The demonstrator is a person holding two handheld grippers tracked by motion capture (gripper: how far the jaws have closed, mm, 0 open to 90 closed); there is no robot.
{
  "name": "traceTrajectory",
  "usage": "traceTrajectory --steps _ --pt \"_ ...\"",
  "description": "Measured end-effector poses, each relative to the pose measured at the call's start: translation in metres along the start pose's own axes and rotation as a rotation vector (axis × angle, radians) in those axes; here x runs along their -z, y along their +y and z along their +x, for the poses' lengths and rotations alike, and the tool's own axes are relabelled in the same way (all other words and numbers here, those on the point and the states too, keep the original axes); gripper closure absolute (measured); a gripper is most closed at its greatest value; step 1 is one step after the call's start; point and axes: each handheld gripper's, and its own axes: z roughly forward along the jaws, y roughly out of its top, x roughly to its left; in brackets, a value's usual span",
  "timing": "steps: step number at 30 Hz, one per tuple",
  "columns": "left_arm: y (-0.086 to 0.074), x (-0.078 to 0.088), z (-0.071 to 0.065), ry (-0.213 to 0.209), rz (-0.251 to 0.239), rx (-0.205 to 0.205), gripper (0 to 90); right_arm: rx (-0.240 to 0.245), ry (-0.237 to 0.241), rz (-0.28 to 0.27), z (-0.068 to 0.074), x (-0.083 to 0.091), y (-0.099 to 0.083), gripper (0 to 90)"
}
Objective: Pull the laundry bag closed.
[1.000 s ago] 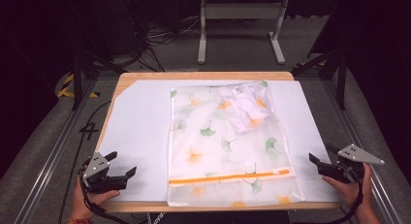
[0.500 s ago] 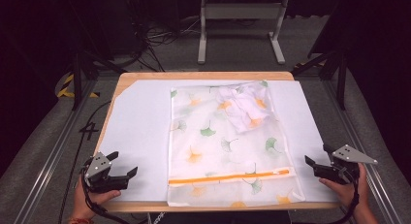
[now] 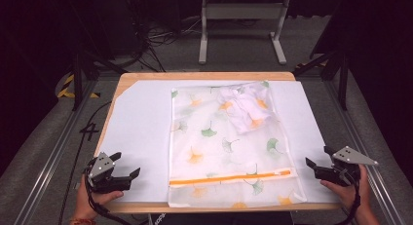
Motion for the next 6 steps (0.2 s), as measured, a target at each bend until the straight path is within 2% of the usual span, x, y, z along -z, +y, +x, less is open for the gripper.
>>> traceTrajectory --steps 4,6 --pt "0.0015 -0.0011 -0.0008 -0.003 -0.001 -0.013 11.6 0.004 0.003 0.0 0.001 0.0 0.0001 18.5" --pt "0.0025 -0.0026 -0.0021 -0.008 -0.002 -0.005 11.7 0.003 0.002 0.004 0.0015 -0.0003 0.0 18.5"
